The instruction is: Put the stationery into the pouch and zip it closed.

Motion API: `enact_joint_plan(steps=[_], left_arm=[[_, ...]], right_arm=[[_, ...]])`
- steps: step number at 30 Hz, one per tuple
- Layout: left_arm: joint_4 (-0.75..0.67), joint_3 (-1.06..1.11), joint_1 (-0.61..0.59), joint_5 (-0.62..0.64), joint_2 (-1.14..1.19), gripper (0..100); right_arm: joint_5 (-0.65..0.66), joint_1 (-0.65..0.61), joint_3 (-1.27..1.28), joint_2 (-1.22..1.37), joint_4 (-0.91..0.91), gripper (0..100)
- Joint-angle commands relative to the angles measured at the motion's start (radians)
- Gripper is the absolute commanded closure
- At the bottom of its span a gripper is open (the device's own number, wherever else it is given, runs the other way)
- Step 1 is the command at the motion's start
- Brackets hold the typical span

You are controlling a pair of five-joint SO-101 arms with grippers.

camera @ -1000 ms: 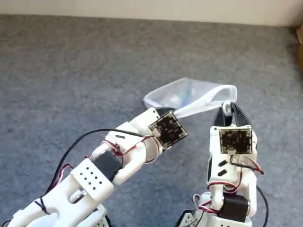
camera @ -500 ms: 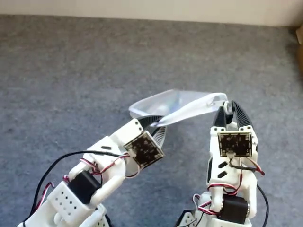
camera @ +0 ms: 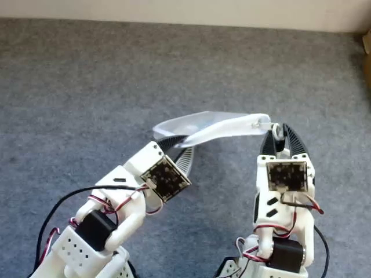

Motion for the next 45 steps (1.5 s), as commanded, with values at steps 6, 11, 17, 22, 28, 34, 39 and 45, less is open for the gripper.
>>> enact_joint_plan(steps=[6, 11, 17, 22, 28, 34, 39, 45], left_arm=[[0.051, -0.019, -0.196, -0.008, -0.035, 100], [0.064, -0.015, -0.243, -0.008, -0.036, 100], [0.064, -0.013, -0.280, -0.006, -0.036, 100], [0.064, -0.012, -0.274, -0.003, -0.036, 100], [0.061, 0.007, -0.274, 0.015, -0.036, 100], [0.058, 0.047, -0.282, 0.032, -0.036, 100], [0.046, 0.065, -0.283, 0.032, -0.036, 100], [-0.052, 0.127, -0.335, 0.048, -0.036, 100]], right_arm=[[0.011, 0.061, -0.018, -0.001, -0.028, 99.2], [0.012, 0.061, -0.018, -0.001, -0.028, 99.2], [0.012, 0.059, -0.018, -0.001, -0.028, 99.2], [0.011, 0.059, -0.018, -0.001, -0.028, 99.2], [0.008, 0.059, -0.016, -0.001, -0.028, 99.2], [0.012, -0.022, -0.018, -0.001, 0.021, 99.2], [0.012, -0.143, -0.018, -0.001, 0.041, 99.1], [0.012, -0.291, 0.067, 0.001, 0.038, 99.0]])
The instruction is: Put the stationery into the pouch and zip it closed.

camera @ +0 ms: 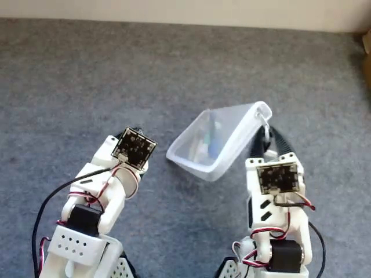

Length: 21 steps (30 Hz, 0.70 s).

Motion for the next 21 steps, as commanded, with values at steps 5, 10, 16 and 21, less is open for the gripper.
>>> enact_joint_plan(steps=[5, 10, 16, 21], left_arm=[[-0.095, 0.012, -0.099, 0.097, -0.016, 100], [-0.095, 0.016, -0.114, 0.103, -0.016, 100], [-0.095, 0.019, -0.114, 0.103, -0.016, 100], [-0.117, 0.042, -0.113, 0.101, -0.016, 100]], right_arm=[[0.017, -0.257, 0.073, 0.004, -0.007, 98.8], [0.011, -0.300, 0.157, 0.002, -0.094, 92.1], [0.009, -0.309, 0.219, -0.001, -0.122, 80.3], [0.009, -0.312, 0.203, -0.004, -0.035, 80.0]])
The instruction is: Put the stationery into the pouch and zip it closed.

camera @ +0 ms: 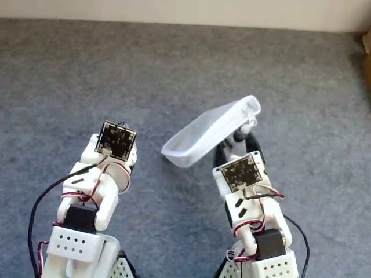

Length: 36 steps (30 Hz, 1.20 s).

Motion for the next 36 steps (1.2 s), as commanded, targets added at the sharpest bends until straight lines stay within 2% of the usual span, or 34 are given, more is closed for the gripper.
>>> enact_joint_plan(steps=[1, 5, 17, 20, 28, 36], left_arm=[[-0.058, 0.018, -0.005, 0.011, -0.016, 100], [-0.110, 0.047, -0.005, 0.008, -0.016, 100], [-0.115, 0.051, -0.007, 0.006, -0.016, 100], [-0.115, 0.051, -0.008, 0.006, -0.016, 100], [-0.114, 0.051, -0.008, 0.006, -0.016, 100], [-0.114, 0.051, -0.012, 0.006, -0.016, 100]], right_arm=[[0.008, -0.016, -0.050, -0.015, 0.093, 80.0], [0.011, -0.012, -0.150, -0.015, 0.249, 80.0], [0.015, -0.008, -0.469, -0.012, 0.739, 80.1], [0.015, 0.030, -0.493, -0.013, 0.802, 80.1], [0.015, 0.252, -0.602, -0.013, 0.894, 80.1], [0.014, 0.277, -0.661, -0.015, 0.980, 80.1]])
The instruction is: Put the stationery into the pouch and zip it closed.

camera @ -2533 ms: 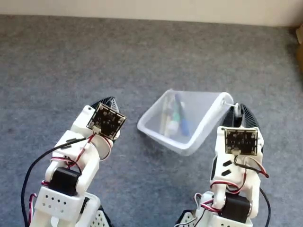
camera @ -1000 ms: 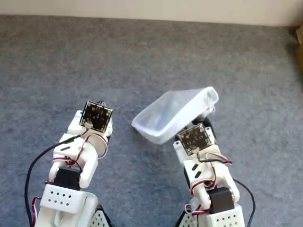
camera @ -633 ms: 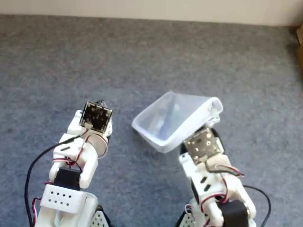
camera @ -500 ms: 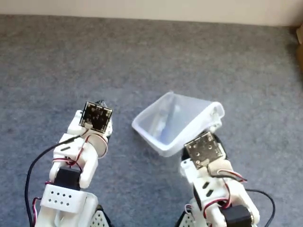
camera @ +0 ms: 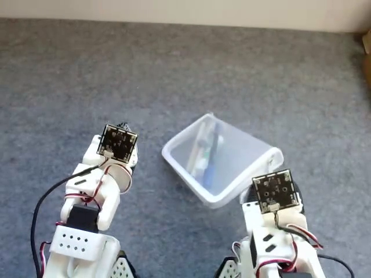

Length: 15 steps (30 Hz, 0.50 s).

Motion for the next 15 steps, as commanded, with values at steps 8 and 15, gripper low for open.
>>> enact_joint_plan(steps=[8, 15], left_arm=[[-0.023, -0.016, -0.056, 0.006, -0.018, 100], [-0.023, -0.016, -0.101, 0.006, -0.018, 100]], right_arm=[[0.011, 0.010, -0.193, -0.005, 0.131, 80.3], [0.011, 0.010, -0.251, -0.005, 0.147, 80.3]])
